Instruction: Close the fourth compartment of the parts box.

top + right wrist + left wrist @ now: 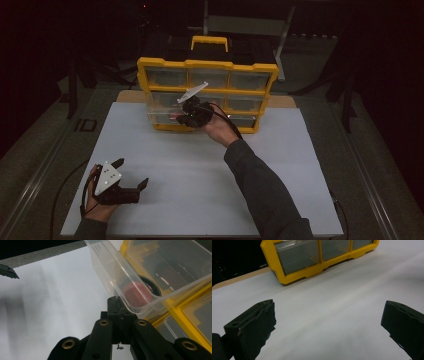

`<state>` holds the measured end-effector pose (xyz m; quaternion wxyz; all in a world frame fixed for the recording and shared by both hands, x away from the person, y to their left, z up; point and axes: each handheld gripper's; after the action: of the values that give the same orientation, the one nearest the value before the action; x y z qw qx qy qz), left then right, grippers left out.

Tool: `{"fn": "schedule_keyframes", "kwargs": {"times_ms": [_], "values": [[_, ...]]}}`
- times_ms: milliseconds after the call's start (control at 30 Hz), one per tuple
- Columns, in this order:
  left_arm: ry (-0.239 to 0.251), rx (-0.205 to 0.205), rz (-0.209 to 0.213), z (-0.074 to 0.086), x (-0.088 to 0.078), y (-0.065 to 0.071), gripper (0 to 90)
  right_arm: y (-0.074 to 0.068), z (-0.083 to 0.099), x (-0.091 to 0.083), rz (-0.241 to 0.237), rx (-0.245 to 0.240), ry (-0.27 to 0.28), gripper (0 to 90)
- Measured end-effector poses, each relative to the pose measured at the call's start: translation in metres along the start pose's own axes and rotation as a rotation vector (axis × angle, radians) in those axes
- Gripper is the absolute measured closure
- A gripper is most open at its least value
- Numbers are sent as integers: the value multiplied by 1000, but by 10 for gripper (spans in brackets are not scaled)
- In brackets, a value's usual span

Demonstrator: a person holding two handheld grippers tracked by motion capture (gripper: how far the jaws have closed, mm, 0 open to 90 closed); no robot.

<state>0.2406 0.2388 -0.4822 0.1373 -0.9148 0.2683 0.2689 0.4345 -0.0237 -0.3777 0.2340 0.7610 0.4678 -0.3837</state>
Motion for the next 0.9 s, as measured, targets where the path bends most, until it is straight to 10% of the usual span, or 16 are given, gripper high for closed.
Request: {"fn": "schedule_keyframes", "kwargs": {"times_ms": [900], "values": [[14,-8,-16,0,-1,-1,0,7,-6,4,67,0,4,898]]}}
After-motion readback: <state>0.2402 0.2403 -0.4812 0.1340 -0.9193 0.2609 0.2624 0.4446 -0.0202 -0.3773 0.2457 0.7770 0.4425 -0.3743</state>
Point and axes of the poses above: each handheld gripper's, and its own axes: x roughly forward along the jaws, z roughly out of its underside, y roughly to its right, and after that the axes turned 9 degrees about -y, right-handed
